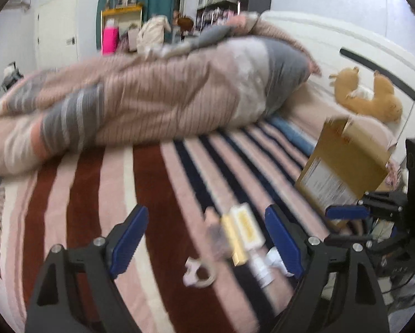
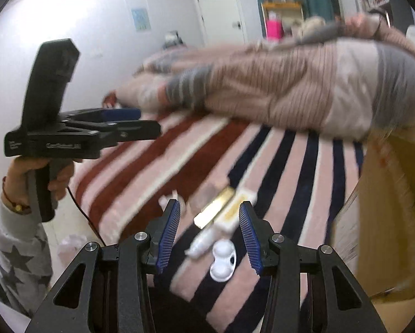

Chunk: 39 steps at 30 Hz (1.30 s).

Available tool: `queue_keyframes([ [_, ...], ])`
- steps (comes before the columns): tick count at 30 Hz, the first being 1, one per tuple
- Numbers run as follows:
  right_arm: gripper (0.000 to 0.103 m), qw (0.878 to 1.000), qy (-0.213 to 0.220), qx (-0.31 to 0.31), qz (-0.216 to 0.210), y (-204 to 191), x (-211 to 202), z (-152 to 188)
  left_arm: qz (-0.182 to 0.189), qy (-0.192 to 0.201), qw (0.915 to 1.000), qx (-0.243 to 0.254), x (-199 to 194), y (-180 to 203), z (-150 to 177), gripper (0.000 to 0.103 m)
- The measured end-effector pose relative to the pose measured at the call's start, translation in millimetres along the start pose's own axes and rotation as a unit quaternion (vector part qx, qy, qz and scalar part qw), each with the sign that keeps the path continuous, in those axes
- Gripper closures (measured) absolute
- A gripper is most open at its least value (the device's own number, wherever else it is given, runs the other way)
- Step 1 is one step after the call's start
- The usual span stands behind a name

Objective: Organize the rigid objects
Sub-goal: 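Grasp the white lens case with the right gripper while the left grasps the tape roll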

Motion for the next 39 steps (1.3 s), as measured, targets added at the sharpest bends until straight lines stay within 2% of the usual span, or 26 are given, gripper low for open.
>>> queue_keyframes([
  [5, 0.062, 0.998, -0.059, 0.022, 0.030, 25.6, 38.9, 37.1, 0.013, -0.050, 0.9987, -0.006, 41.2, -5.1, 49.3, 0.019],
  [8, 0.062, 0.995, -0.089, 0.042, 0.024, 35.5, 56.5, 57.6, 0.032, -0.068, 0.9972, 0.002, 56.6, 2.3, 71.7, 0.019],
  [14, 0.062, 0.991, -0.115, 0.052, 0.034, 45.4, 71.7, 75.4, 0.056, -0.083, 0.9948, 0.018, 71.6, 18.4, 90.6, 0.020],
  [15, 0.062, 0.991, -0.118, 0.052, 0.036, 46.7, 73.3, 76.7, 0.054, -0.083, 0.9949, 0.021, 74.0, 18.9, 91.8, 0.022],
  [17, 0.062, 0.990, -0.122, 0.049, 0.041, 48.4, 77.0, 79.2, 0.044, -0.082, 0.9952, 0.028, 77.7, 21.8, 95.2, 0.037],
  [20, 0.062, 0.990, -0.127, 0.044, 0.038, 49.0, 80.4, 79.5, 0.034, -0.076, 0.9960, 0.033, 82.0, 22.4, 95.4, 0.050],
  [21, 0.063, 0.990, -0.127, 0.042, 0.039, 49.2, 80.2, 79.5, 0.031, -0.073, 0.9963, 0.033, 82.9, 22.3, 94.8, 0.055],
  [22, 0.069, 0.990, -0.128, 0.039, 0.041, 49.8, 80.9, 79.1, 0.028, -0.072, 0.9964, 0.034, 83.7, 21.3, 94.0, 0.063],
  [23, 0.075, 0.990, -0.128, 0.031, 0.048, 50.4, 81.5, 78.7, 0.027, -0.073, 0.9964, 0.034, 84.4, 20.5, 93.3, 0.063],
  [24, 0.076, 0.990, -0.129, 0.027, 0.053, 50.8, 81.4, 78.0, 0.029, -0.073, 0.9963, 0.033, 84.0, 19.8, 93.3, 0.063],
  [30, 0.076, 0.992, -0.111, 0.017, 0.062, 49.0, 71.5, 67.8, 0.024, -0.070, 0.9967, 0.035, 76.9, 16.9, 88.5, 0.063],
  [39, 0.076, 0.998, -0.049, -0.007, 0.035, 20.4, 29.9, 27.3, 0.010, -0.022, 0.9992, 0.031, 30.0, 17.8, 51.4, 0.063],
])
Point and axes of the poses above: each gripper's, at about its wrist camera, not at the fingertips, and x roughly the way its jaws point, y to its right, z to its underside, the point moved 8 cm from there along x, roughly the way its jaws point, and after that the axes turned 14 degrees about -z, right-handed, at the moved point
